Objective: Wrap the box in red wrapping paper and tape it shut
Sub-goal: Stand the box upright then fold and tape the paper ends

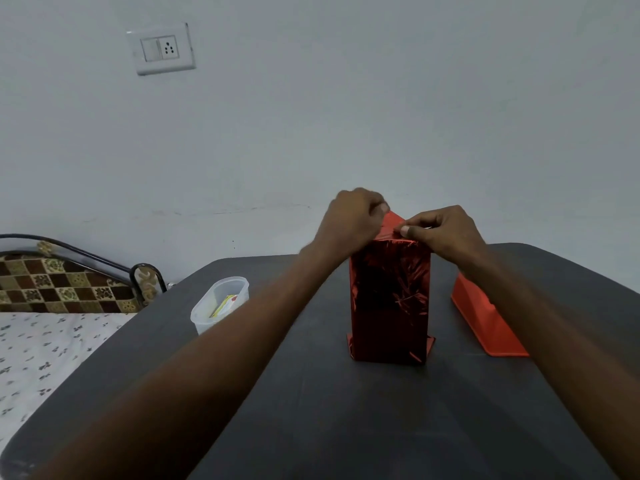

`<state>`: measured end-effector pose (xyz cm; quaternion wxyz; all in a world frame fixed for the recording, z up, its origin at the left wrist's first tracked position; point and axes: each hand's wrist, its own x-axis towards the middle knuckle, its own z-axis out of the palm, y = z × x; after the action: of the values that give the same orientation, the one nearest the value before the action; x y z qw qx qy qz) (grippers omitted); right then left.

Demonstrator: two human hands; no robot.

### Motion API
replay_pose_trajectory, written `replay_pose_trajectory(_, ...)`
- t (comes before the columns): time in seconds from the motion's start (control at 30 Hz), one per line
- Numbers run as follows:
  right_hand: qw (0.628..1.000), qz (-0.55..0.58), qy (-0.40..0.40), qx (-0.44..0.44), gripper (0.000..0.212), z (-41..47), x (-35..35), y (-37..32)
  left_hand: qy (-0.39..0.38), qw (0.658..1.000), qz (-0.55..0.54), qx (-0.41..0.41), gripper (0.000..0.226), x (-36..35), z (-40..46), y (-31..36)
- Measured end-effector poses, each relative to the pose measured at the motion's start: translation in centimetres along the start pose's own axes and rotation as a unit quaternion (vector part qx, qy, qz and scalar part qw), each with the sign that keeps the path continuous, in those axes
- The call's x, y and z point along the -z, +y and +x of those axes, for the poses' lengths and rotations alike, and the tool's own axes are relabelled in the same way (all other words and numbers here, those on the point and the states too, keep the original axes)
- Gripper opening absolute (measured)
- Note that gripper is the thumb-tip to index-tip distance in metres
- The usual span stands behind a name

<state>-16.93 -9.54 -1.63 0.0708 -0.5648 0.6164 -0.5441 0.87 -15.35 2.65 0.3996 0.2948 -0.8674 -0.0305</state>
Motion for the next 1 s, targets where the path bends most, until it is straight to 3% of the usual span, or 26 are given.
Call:
replay_pose_trajectory(0.1, 1.000, 0.008, 0.006, 0.008, 0.007, -0.2, 0.1, 0.2, -0.050, 0.993, 0.096, -0.045, 0.029, -1.9, -2.2, 0.6)
replay_pose_trajectory(0.23, 1.000, 0.015, 0.002, 0.010, 0.009, -0.2, 0.1, 0.2, -0.061, 0.987, 0.126, -0.081, 0.040, -2.4, -3.5, -0.1)
replay_pose_trajectory(0.37, 1.000, 0.027, -0.006, 0.011, 0.010, -0.2, 0.3, 0.2, -0.051, 0.983, 0.154, -0.091, 0.055, -2.8, -3.6, -0.1)
replay_pose_trajectory(0.53, 0.996, 0.091, -0.018, -0.005, 0.015, -0.4, 0.6, 0.6, -0.003, 0.984, 0.149, -0.093, 0.053, -3.4, -3.9, 0.3)
replay_pose_trajectory(0.67, 0.981, 0.144, 0.084, -0.098, 0.016, -0.9, 1.1, 1.3, 0.002, 0.985, 0.157, -0.070, 0.059, -3.5, -4.1, 0.4)
replay_pose_trajectory(0.73, 0.981, 0.072, 0.133, -0.125, 0.020, -1.5, 1.7, 2.7, -0.004, 0.986, 0.159, -0.059, 0.061, -3.5, -4.2, 0.5)
replay_pose_trajectory(0.8, 0.978, -0.111, 0.127, -0.121, 0.022, -2.3, 2.8, 4.4, -0.007, 0.986, 0.156, -0.053, 0.061, -3.5, -4.3, 0.5)
replay_pose_trajectory(0.9, 0.925, -0.334, 0.085, -0.160, 0.014, -3.8, 4.3, 5.5, -0.009, 0.986, 0.159, -0.050, 0.061, -3.4, -4.4, 0.5)
replay_pose_trajectory(1.0, 0.891, -0.406, 0.053, -0.196, 0.025, -5.1, 5.5, 6.1, -0.010, 0.986, 0.158, -0.045, 0.062, -3.5, -4.5, 0.6)
